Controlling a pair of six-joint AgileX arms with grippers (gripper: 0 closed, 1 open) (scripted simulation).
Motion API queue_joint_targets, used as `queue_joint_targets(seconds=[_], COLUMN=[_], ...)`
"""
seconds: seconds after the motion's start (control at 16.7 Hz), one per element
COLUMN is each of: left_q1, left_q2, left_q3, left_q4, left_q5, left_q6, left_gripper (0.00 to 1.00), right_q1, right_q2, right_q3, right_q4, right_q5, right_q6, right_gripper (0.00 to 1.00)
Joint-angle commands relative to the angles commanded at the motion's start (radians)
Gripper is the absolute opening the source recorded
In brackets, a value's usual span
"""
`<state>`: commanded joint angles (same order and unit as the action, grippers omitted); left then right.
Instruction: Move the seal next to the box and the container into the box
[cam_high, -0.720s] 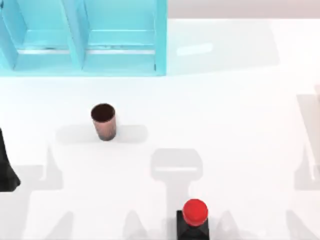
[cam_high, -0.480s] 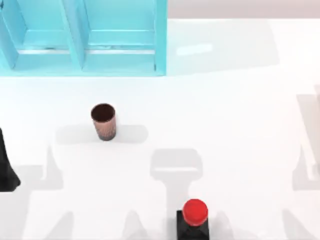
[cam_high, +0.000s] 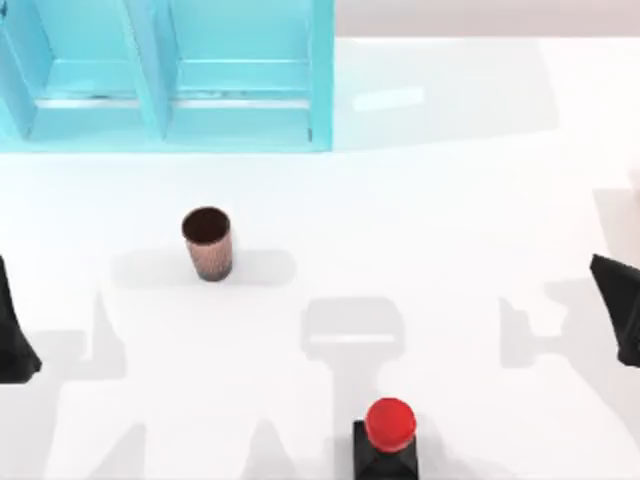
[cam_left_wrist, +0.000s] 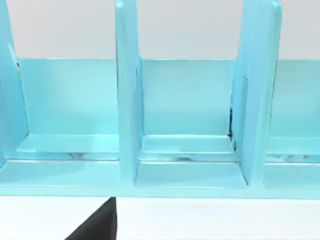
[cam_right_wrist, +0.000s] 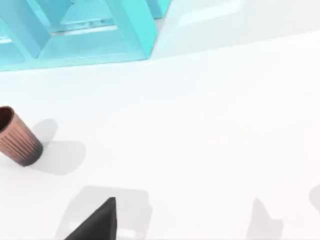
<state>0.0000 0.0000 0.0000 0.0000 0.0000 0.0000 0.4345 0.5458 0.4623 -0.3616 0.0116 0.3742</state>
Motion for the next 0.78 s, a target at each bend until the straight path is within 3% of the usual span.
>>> queue_joint_targets(seconds=[0.42, 0.78], left_q1=[0.000, 0.000], left_q2=[0.000, 0.000], left_q3=[0.000, 0.000], left_q4=[0.000, 0.000], left_q5=[0.000, 0.000], left_q6=[0.000, 0.000], left_gripper=[1.00, 1.00], right_q1=[0.348, 0.503], right_q2=[0.631, 1.078], right_q3=[0.498, 0.845], right_q4=[-0.426, -0.731], right_q5=[0.006, 0.000], right_q6=[0.350, 0.543], right_gripper=[1.00, 1.00])
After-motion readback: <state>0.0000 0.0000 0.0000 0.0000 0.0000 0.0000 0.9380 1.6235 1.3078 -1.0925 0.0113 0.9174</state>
